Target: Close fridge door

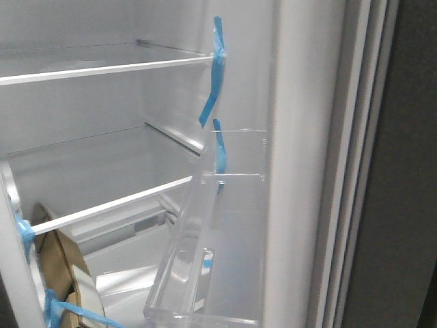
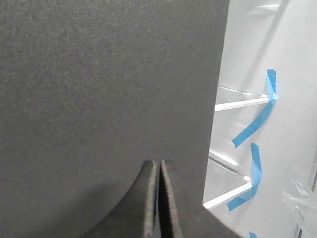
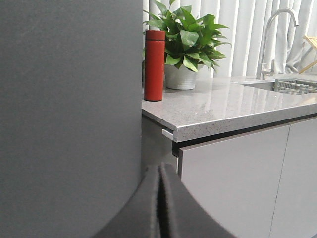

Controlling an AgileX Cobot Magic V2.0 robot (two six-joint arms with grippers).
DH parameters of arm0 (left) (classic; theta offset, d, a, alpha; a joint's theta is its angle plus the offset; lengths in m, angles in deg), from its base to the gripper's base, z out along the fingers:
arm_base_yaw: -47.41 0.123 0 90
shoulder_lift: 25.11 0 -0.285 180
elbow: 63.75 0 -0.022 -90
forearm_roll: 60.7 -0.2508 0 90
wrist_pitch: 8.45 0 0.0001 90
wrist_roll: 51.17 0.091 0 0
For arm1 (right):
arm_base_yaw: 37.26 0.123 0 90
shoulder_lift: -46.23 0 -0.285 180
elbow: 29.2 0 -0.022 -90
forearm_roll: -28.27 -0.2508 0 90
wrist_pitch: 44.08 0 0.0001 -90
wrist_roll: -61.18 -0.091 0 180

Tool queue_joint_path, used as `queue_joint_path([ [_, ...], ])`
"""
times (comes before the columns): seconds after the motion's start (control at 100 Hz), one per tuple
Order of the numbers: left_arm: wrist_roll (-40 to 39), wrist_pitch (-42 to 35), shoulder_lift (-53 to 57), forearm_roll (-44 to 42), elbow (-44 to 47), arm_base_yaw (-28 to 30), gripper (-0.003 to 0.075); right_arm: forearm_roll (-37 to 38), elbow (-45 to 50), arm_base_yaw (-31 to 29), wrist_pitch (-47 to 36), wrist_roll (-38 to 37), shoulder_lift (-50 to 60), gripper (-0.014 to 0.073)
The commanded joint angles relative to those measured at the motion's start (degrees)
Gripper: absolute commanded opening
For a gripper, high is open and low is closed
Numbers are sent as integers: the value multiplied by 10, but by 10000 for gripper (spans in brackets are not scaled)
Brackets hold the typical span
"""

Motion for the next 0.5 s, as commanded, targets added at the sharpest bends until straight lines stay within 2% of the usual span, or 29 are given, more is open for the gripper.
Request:
queue_joint_path([
  [0.0,-2,-44,-11,1,16,-1,-20,5,6,-3,-51,6,7,-76],
  [0.18,-2,-44,-11,1,16,-1,-21,5,-15,-3,-51,2,7,-76],
  [0.31,-2,-44,-11,1,16,-1,-21,5,-79,-3,-37,2,2,-76],
  [0.49,-2,-44,-11,1,16,-1,-20,5,-184,-3,34,1,-38,-76],
])
